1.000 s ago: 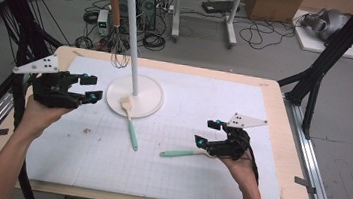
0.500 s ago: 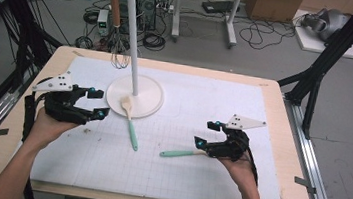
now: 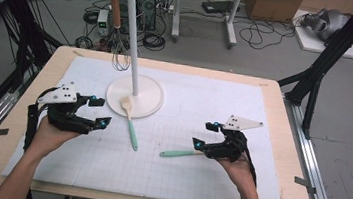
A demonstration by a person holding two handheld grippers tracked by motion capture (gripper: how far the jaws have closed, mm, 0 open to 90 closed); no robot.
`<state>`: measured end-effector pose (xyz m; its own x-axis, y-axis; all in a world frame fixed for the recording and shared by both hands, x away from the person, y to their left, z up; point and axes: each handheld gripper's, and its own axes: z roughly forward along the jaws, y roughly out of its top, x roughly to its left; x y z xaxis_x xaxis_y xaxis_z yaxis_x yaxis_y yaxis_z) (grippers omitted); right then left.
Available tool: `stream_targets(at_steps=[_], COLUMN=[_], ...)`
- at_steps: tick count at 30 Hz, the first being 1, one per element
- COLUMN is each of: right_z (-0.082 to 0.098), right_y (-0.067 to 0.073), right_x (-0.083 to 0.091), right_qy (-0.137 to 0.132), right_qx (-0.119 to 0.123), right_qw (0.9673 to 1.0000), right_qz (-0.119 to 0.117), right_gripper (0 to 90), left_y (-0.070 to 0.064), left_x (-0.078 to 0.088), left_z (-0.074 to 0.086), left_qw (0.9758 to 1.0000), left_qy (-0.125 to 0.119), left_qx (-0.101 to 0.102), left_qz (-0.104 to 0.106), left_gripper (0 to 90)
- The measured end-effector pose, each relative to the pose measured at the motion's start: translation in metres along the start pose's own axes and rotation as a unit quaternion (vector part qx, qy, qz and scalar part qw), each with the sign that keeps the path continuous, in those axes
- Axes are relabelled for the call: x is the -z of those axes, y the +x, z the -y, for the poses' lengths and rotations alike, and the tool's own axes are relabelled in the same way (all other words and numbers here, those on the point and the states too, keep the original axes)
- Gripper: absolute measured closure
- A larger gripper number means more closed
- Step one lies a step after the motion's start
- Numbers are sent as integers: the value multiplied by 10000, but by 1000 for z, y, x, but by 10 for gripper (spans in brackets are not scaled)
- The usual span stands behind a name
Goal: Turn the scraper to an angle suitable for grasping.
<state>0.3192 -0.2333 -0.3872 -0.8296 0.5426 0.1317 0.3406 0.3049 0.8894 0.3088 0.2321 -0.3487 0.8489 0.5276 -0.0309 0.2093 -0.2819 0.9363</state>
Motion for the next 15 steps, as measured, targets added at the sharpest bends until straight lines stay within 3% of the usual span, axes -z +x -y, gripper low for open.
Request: stream_targets(at_steps=[4, 15], right_z=[0, 0], right_y=[1, 3], right_x=[-1, 0], right_qy=[41, 59], right_qx=[18, 71], right_qw=[10000, 10000], right_qz=[-10, -26], right_gripper=[198, 198], left_y=[-4, -9], left_x=[-3, -6], left_z=[4, 12], left_qw=[9999, 9998], left_qy=[133, 167], left_qx=[-58, -91], left_qz=[-26, -40], left_gripper=[301, 298])
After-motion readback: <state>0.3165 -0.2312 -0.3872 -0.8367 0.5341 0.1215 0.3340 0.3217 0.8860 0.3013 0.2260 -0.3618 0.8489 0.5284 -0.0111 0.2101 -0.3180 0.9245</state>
